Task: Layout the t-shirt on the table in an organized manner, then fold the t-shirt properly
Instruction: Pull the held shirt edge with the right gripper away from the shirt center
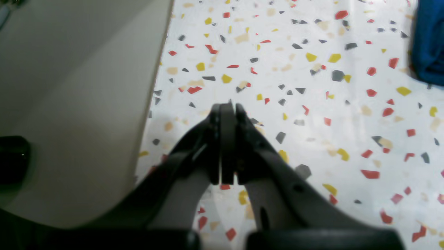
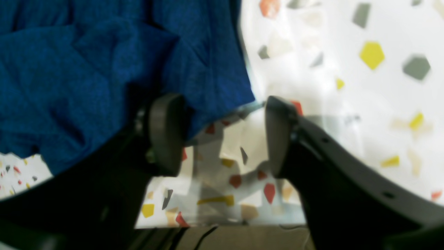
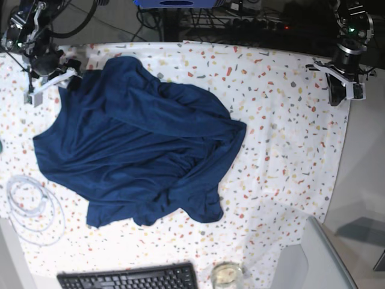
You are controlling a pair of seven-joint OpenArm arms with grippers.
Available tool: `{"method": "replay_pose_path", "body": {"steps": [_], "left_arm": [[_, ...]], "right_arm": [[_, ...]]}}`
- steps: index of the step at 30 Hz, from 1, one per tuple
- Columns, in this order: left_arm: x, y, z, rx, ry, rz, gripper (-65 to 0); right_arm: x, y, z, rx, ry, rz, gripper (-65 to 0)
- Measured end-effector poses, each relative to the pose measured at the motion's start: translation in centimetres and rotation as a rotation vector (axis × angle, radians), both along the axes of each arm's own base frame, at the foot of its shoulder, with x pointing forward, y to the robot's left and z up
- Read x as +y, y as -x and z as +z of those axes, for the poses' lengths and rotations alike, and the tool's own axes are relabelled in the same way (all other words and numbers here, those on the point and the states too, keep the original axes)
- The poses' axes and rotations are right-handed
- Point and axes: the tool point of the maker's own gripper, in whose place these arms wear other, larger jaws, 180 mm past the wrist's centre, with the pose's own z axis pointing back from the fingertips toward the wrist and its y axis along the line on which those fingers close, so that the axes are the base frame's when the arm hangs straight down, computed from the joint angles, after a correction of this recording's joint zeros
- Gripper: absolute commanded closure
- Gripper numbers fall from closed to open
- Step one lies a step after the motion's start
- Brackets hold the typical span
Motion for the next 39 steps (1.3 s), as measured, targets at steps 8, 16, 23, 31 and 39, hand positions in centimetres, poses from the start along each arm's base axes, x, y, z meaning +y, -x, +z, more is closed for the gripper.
{"method": "replay_pose_path", "body": {"steps": [8,16,23,31,39], "left_arm": [[0.0,0.1,-0.1,0.003,0.001,0.001,0.0],[0.2,0.6,-0.5,0.017,0.003,0.008,0.0],[0.3,0.8,-0.7,0.024,0.004,0.011,0.0],[0.1,0.7,-0.5,0.021,0.004,0.006,0.0],[0.2,0.9,-0.7,0.028,0.003,0.008,0.0]], "right_arm": [[0.0,-0.3,0.3,-0.016,0.000,0.029,-8.1],[-4.0,0.7,0.8,0.009,0.062,-0.020,0.0],[-6.2,2.0,0.8,0.037,0.079,-0.087,0.0],[-5.5,1.4,-0.3,0.050,0.040,-0.096,0.0],[-11.1,0.4,2.3,-0.002,0.139,-0.152,0.0]]}}
